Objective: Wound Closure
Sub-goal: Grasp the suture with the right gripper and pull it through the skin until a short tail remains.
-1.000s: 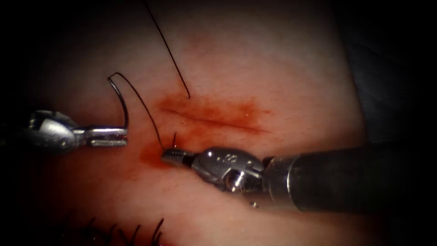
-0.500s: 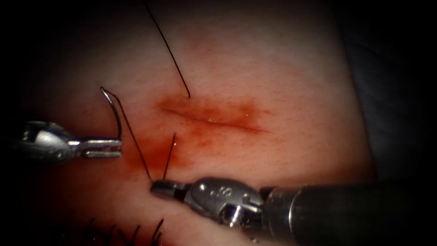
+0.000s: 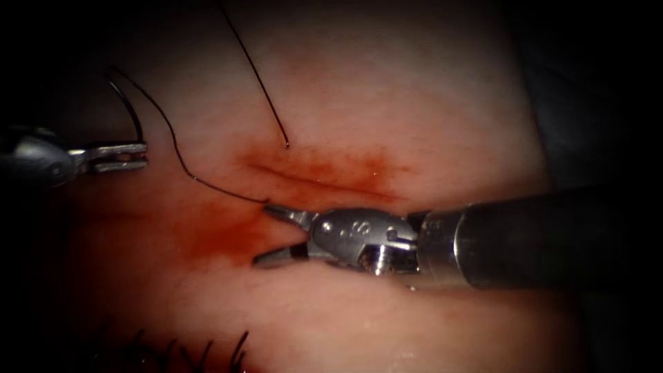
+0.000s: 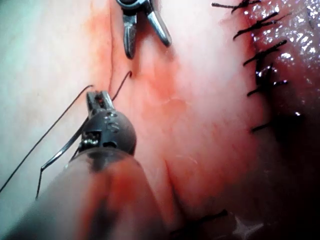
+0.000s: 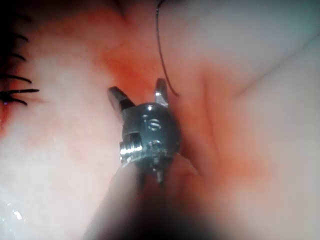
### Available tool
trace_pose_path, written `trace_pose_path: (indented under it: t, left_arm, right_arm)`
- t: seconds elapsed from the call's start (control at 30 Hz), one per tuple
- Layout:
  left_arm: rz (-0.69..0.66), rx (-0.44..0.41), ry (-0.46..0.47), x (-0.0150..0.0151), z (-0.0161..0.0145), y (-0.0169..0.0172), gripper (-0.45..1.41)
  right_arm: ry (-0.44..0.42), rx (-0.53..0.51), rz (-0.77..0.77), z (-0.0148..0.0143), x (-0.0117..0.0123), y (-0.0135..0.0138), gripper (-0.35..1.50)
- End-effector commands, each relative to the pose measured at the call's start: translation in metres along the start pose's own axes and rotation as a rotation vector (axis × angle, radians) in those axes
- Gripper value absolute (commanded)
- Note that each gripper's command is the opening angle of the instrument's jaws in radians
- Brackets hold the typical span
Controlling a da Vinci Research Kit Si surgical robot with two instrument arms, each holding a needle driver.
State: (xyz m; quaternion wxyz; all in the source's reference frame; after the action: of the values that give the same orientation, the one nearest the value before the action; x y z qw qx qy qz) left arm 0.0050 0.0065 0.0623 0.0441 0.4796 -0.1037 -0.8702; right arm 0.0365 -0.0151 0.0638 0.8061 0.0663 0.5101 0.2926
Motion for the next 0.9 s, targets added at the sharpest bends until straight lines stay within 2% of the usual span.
trace_pose_path:
  t: [0.03,0.43,0.47,0.5,0.53,0.57,0.6,0.7,0.9]
  left_arm:
    - [0.000,0.000,-0.001,-0.0004,0.0009,0.0001,-0.45]
    - [-0.001,-0.001,0.003,-0.0005,0.0011,0.0001,-0.45]
    - [-0.001,-0.002,0.010,-0.0004,0.0011,0.0002,-0.45]
    - [-0.001,-0.002,0.010,-0.0004,0.0011,0.0002,-0.45]
    - [-0.001,-0.002,0.009,-0.0003,0.0011,0.0002,-0.45]
    - [-0.001,-0.002,0.008,-0.0002,0.0011,0.0002,-0.45]
    - [-0.001,-0.002,0.011,-0.0002,0.0011,0.0002,-0.45]
    - [-0.002,-0.002,0.012,-0.0002,0.0012,0.0002,-0.45]
    - [-0.002,0.001,0.017,0.0000,0.0019,0.0004,-0.45]
  right_arm:
    - [-0.008,0.000,-0.009,0.0013,-0.0003,0.0002,1.40]
    - [-0.045,0.000,-0.016,0.0036,-0.0014,0.0022,1.16]
    - [-0.045,-0.003,-0.020,0.0039,-0.0019,0.0023,0.88]
    - [-0.045,-0.003,-0.020,0.0039,-0.0019,0.0023,0.88]
    - [-0.045,-0.003,-0.022,0.0039,-0.0021,0.0023,0.61]
    - [-0.047,-0.003,-0.025,0.0040,-0.0024,0.0023,-0.03]
    - [-0.055,-0.001,-0.028,0.0040,-0.0026,0.0023,-0.35]
    - [-0.089,0.008,-0.040,0.0041,-0.0030,0.0023,-0.35]
    - [-0.126,0.023,0.079,0.0030,-0.0032,0.0023,-0.35]
